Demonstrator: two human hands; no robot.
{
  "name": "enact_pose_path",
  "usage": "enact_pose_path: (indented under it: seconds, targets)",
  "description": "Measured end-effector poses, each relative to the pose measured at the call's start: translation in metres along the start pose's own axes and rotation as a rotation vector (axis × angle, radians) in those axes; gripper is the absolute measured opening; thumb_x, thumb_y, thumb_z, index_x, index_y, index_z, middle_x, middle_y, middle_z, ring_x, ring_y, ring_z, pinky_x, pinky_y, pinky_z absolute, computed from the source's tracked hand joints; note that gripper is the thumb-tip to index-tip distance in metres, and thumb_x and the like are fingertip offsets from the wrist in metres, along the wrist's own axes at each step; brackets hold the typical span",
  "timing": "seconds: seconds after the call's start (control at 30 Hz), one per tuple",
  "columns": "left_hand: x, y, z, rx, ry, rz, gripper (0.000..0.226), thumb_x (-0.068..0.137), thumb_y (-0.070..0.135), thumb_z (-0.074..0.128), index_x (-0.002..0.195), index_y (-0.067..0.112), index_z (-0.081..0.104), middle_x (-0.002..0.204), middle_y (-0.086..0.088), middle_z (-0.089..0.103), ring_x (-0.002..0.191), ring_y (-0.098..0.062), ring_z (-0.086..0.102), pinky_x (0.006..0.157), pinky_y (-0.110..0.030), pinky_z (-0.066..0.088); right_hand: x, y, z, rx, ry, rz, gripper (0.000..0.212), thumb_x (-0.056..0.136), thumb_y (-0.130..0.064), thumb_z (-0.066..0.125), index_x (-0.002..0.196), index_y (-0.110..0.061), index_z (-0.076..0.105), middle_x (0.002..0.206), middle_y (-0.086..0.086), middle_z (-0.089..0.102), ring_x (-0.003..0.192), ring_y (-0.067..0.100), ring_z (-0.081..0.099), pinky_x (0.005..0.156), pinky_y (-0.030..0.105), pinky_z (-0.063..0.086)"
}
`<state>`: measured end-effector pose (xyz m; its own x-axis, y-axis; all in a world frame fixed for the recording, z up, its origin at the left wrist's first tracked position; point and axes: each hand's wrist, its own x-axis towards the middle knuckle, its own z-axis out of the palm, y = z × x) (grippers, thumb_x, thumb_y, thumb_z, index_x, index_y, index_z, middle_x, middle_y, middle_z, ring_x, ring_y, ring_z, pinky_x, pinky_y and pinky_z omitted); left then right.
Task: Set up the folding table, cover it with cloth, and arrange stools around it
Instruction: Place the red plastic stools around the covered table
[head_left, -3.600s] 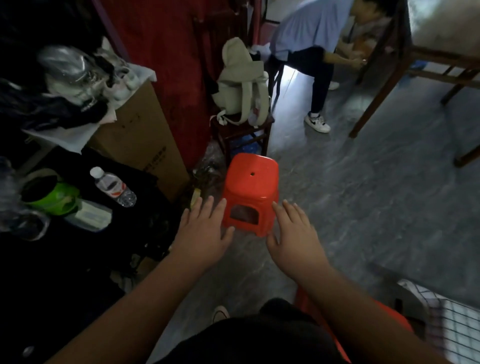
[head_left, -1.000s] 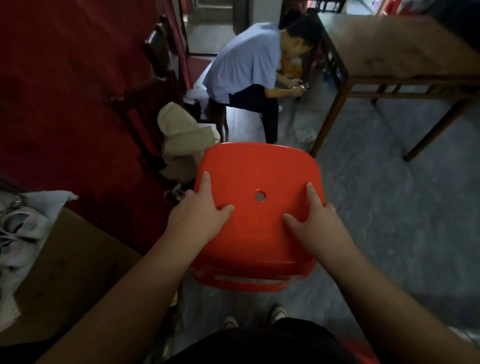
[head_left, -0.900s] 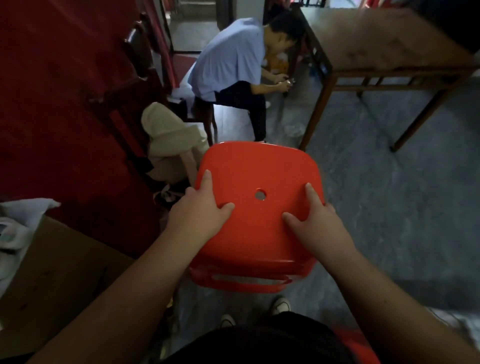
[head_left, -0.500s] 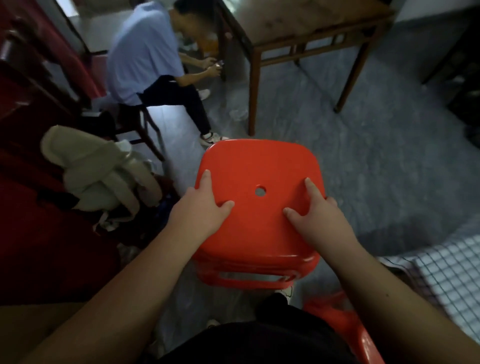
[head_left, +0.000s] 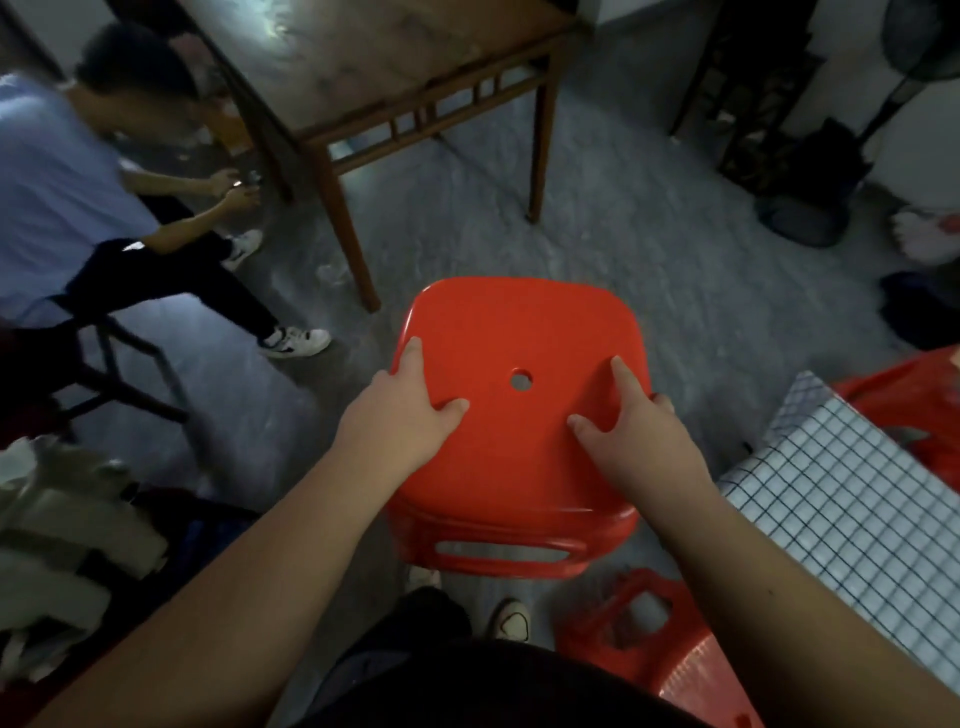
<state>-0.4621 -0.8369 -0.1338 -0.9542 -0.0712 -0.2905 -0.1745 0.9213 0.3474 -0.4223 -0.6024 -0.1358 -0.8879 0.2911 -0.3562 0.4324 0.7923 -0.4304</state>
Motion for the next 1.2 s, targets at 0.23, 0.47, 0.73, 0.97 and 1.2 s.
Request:
enact_pose_path:
  seconds: [0.23, 0.47, 0.73, 0.97, 1.2]
  targets:
    - [0.123, 0.081, -0.001, 0.058, -0.057, 0.195, 0.094, 0.084, 0.066, 0.058, 0.156, 0.032, 0.008, 0.135, -0.017, 0.052, 0.119, -0.036, 0.057, 0.099, -0.046, 0.047, 0.086, 0.007, -0.039, 0.067, 0.103, 0.174, 0.087, 0.088, -0.059, 0.060, 0.156, -0.044, 0.008, 0.142, 0.019, 0.039, 0.113, 0.038, 0.060, 0.097, 0.051, 0.050]
    - [0.260, 0.168, -0.012, 0.083, -0.144, 0.420, 0.095, 0.084, 0.064, 0.060, 0.156, 0.029, 0.010, 0.138, -0.018, 0.052, 0.120, -0.037, 0.056, 0.100, -0.048, 0.047, 0.184, -0.007, -0.082, 0.132, 0.220, 0.375, 0.088, 0.088, -0.059, 0.061, 0.156, -0.045, 0.008, 0.142, 0.017, 0.041, 0.113, 0.035, 0.060, 0.093, 0.048, 0.051]
    - [0.339, 0.295, 0.002, 0.145, -0.220, 0.665, 0.095, 0.084, 0.062, 0.062, 0.156, 0.029, 0.010, 0.138, -0.017, 0.052, 0.120, -0.037, 0.056, 0.096, -0.046, 0.046, 0.245, 0.028, -0.126, 0.247, 0.353, 0.586, 0.090, 0.088, -0.058, 0.063, 0.157, -0.043, 0.008, 0.145, 0.019, 0.038, 0.118, 0.038, 0.056, 0.096, 0.049, 0.050]
    - [0.378, 0.396, 0.060, 0.164, -0.284, 0.731, 0.095, 0.084, 0.062, 0.062, 0.156, 0.030, 0.010, 0.140, -0.017, 0.049, 0.120, -0.036, 0.056, 0.096, -0.046, 0.046, 0.310, 0.105, -0.157, 0.272, 0.386, 0.661, 0.089, 0.087, -0.057, 0.063, 0.157, -0.042, 0.009, 0.142, 0.021, 0.040, 0.119, 0.039, 0.055, 0.097, 0.049, 0.048]
    - [0.417, 0.477, 0.141, 0.192, -0.313, 0.674, 0.094, 0.085, 0.060, 0.062, 0.156, 0.030, 0.008, 0.137, -0.018, 0.048, 0.116, -0.038, 0.058, 0.093, -0.045, 0.047, 0.394, 0.198, -0.173, 0.309, 0.329, 0.674, 0.088, 0.089, -0.056, 0.062, 0.156, -0.044, 0.006, 0.147, 0.018, 0.034, 0.122, 0.038, 0.053, 0.093, 0.049, 0.047]
